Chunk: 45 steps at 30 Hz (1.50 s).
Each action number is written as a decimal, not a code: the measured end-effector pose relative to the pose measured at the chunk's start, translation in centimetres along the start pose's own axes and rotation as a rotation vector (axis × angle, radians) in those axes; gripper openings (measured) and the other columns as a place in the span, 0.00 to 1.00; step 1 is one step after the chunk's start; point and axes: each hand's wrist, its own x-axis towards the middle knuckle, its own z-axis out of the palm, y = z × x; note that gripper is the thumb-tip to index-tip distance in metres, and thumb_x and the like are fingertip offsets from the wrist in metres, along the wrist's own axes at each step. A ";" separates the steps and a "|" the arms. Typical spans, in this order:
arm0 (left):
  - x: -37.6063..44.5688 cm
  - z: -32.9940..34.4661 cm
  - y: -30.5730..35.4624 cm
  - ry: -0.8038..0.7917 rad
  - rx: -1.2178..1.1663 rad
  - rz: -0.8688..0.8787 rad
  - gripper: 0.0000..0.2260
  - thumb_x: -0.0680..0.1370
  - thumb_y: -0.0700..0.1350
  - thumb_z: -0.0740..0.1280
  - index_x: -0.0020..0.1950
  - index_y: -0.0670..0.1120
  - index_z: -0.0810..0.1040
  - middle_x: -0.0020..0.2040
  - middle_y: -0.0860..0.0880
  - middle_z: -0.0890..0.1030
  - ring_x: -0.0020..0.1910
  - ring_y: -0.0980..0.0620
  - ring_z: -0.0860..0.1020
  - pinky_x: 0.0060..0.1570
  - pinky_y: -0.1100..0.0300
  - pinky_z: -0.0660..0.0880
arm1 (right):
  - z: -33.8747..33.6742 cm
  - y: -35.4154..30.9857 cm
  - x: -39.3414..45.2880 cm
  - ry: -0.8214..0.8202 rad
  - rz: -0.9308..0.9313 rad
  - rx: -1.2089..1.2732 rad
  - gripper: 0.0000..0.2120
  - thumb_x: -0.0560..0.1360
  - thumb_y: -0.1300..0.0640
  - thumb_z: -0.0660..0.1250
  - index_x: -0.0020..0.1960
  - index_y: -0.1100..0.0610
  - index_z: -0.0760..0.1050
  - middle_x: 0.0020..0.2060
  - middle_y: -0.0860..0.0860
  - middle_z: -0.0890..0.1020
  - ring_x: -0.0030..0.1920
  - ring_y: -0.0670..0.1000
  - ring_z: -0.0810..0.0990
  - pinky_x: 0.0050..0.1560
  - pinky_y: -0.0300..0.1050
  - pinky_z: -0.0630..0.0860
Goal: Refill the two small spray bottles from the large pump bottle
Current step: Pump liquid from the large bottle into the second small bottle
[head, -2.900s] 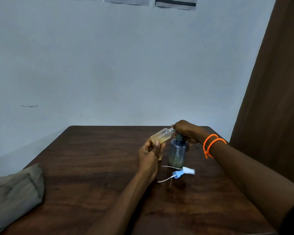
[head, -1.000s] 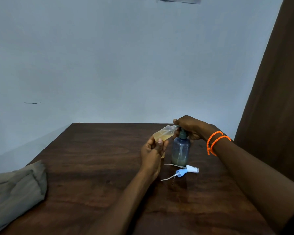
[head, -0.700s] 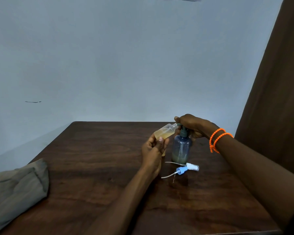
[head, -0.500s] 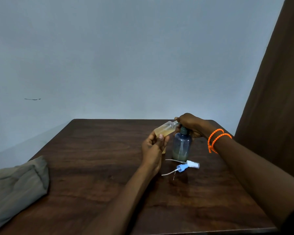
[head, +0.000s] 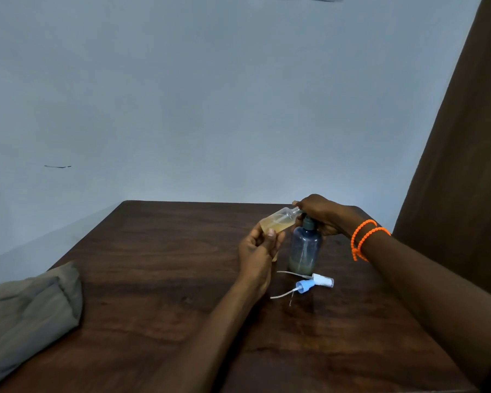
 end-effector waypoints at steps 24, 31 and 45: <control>-0.1 0.1 0.0 0.004 0.020 0.000 0.13 0.82 0.33 0.62 0.66 0.36 0.77 0.55 0.45 0.85 0.53 0.52 0.84 0.55 0.61 0.81 | 0.1 0.2 -0.2 0.007 -0.029 0.055 0.10 0.83 0.59 0.58 0.45 0.59 0.72 0.33 0.55 0.72 0.31 0.50 0.71 0.34 0.44 0.71; -0.1 0.1 0.2 0.016 0.008 -0.015 0.12 0.82 0.33 0.63 0.64 0.38 0.78 0.58 0.41 0.84 0.55 0.50 0.84 0.55 0.61 0.81 | -0.3 -0.7 -0.2 -0.019 0.016 -0.045 0.15 0.83 0.50 0.58 0.46 0.60 0.71 0.33 0.58 0.80 0.37 0.58 0.79 0.39 0.49 0.72; 0.1 0.1 0.1 0.025 0.030 -0.005 0.13 0.82 0.33 0.63 0.65 0.37 0.77 0.58 0.42 0.84 0.53 0.52 0.84 0.56 0.60 0.81 | -0.1 -0.1 0.5 -0.005 0.008 -0.010 0.11 0.83 0.56 0.59 0.45 0.61 0.72 0.27 0.56 0.76 0.29 0.53 0.75 0.42 0.52 0.74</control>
